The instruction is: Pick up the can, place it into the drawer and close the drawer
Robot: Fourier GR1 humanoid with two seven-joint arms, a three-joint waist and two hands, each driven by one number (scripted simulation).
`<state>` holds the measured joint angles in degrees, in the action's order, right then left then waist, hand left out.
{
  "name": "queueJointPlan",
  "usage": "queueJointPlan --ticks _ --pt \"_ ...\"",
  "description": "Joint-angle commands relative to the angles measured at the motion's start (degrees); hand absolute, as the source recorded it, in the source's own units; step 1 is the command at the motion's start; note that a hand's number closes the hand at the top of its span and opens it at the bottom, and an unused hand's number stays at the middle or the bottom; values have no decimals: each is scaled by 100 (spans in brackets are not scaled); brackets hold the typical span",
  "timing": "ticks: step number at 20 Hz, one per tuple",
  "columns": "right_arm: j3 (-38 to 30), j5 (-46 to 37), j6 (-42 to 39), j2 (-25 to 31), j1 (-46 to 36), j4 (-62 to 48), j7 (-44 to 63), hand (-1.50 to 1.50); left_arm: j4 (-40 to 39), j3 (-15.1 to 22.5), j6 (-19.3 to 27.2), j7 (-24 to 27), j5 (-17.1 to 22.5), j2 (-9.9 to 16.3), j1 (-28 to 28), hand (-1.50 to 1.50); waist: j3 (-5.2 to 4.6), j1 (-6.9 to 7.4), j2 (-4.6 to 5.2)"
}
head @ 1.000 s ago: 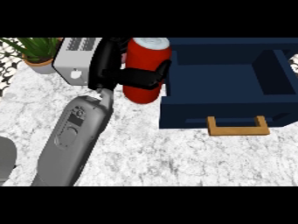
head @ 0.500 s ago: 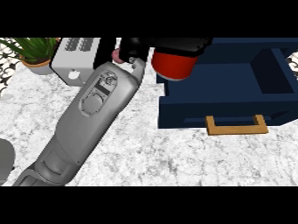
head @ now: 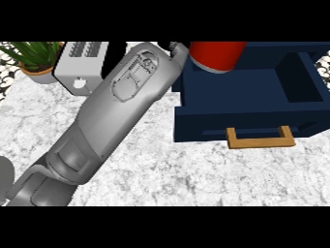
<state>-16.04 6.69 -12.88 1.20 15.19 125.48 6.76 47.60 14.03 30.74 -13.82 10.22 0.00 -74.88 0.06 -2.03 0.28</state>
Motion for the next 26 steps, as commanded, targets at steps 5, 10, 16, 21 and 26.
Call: queueJointPlan --ticks 5,10,16,21,26 --pt "13 -54 55 32 -169 50 142 -150 -884 558 291 389 693 0 -476 150 1 -67 13" --pt "-53 5 130 264 -696 -297 291 -150 -1529 736 331 466 978 0 -1048 150 7 -215 61" --pt "49 -43 143 118 -489 -133 267 -150 -2095 814 189 918 1271 0 -1045 150 6 -249 66" --pt "-104 30 107 238 -667 -390 172 -150 -2373 1028 335 1078 1371 0 -1205 150 8 -238 76" --pt "19 -46 115 241 -658 -134 316 -150 -2339 1578 564 1311 1595 0 -776 150 9 -428 103"
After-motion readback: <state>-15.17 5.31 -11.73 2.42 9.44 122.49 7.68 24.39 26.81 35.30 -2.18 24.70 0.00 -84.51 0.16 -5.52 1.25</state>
